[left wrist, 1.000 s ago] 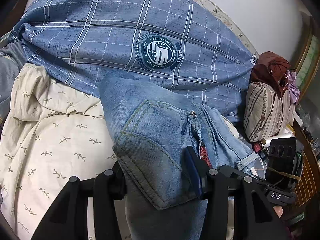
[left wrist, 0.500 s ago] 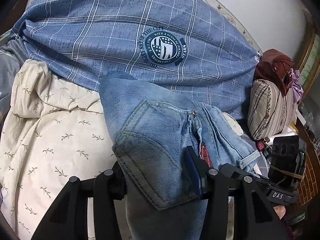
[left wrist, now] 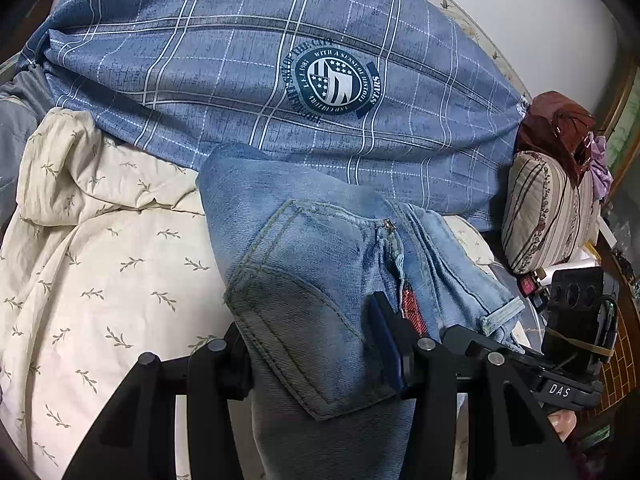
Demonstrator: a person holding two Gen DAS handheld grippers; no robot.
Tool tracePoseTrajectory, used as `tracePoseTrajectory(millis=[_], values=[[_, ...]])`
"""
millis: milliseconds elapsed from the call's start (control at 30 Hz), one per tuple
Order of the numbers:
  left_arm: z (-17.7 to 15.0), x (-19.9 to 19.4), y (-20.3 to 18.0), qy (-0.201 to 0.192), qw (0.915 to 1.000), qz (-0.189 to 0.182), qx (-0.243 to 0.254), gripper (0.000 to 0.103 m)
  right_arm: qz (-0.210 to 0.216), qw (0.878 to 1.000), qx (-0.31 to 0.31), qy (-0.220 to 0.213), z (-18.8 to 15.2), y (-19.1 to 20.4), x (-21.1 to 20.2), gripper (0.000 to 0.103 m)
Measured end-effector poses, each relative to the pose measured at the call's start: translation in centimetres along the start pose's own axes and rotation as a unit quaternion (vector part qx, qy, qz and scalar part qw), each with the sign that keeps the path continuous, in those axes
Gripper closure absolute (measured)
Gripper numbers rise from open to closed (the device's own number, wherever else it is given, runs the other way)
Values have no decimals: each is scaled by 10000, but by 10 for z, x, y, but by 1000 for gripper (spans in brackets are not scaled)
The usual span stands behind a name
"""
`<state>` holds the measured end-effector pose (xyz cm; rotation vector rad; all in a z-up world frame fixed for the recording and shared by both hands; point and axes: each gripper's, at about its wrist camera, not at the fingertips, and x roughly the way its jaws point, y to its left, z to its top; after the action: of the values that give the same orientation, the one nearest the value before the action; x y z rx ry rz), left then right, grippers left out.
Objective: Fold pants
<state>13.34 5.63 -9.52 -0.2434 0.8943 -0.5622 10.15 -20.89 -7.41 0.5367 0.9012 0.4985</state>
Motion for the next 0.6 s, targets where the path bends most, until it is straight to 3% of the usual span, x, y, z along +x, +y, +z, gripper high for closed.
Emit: tracePoseTrajectory(millis=[600], values=[[0, 15, -7, 274, 9995, 121, 106, 52, -195, 9996, 77, 186, -7, -10, -1, 56]])
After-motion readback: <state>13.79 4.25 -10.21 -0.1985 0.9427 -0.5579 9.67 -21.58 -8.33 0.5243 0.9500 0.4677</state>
